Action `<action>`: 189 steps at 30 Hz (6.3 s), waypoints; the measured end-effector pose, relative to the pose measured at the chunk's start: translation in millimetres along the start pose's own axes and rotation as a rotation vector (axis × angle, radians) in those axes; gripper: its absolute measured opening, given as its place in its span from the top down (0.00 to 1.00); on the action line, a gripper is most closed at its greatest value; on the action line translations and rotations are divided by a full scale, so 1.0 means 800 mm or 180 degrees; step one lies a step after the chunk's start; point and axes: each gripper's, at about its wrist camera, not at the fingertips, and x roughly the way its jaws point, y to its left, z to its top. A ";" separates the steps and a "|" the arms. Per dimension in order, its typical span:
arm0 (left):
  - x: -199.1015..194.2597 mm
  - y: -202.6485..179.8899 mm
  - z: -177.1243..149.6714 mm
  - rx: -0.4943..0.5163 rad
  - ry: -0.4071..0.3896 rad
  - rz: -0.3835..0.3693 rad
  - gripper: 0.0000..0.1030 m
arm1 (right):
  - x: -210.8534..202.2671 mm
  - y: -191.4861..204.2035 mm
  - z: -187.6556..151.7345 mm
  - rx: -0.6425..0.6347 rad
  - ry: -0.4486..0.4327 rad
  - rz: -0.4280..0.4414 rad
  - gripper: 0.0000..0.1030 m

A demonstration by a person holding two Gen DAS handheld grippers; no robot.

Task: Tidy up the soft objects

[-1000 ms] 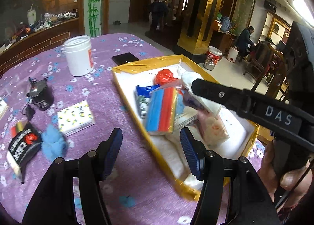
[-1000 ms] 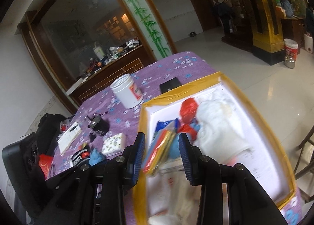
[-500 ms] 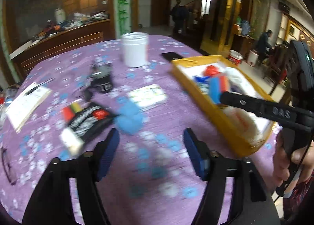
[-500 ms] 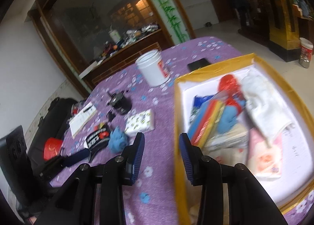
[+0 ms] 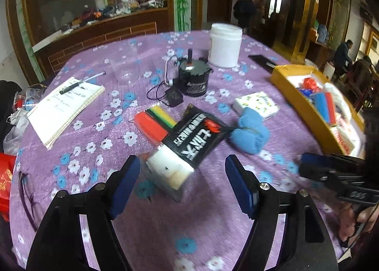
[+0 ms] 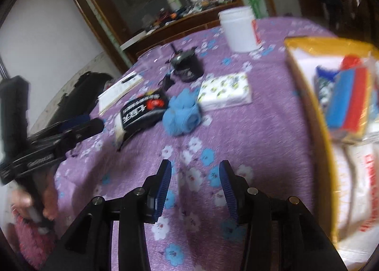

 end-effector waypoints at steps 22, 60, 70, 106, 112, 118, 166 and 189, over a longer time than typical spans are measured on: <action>0.020 -0.031 -0.009 -0.0353 -0.0012 0.0352 0.59 | 0.002 -0.019 0.002 0.0205 0.0004 0.0054 0.56; 0.001 -0.039 -0.012 -0.0258 -0.0556 0.0196 0.59 | 0.037 0.048 0.064 -0.0507 -0.0601 -0.0660 0.70; -0.005 -0.045 -0.011 -0.0172 -0.0678 0.0256 0.59 | 0.030 0.047 0.065 -0.0477 -0.0688 -0.0720 0.70; -0.002 -0.049 -0.012 -0.0120 -0.0657 0.0166 0.59 | 0.026 0.040 0.068 -0.0387 -0.0723 -0.0643 0.70; -0.002 -0.049 -0.010 -0.0151 -0.0595 0.0036 0.59 | 0.017 0.037 0.068 -0.0327 -0.0783 -0.0614 0.70; -0.013 -0.067 -0.010 -0.0092 -0.0539 -0.0133 0.59 | -0.018 0.025 0.067 -0.0130 -0.0930 -0.0534 0.70; -0.026 -0.387 -0.008 0.1125 -0.0616 -0.0771 0.59 | -0.224 -0.208 -0.046 0.0928 -0.1077 -0.1555 0.69; -0.031 -0.399 -0.020 0.1311 -0.0783 -0.0588 0.59 | -0.207 -0.198 -0.038 0.0698 -0.0908 -0.1795 0.67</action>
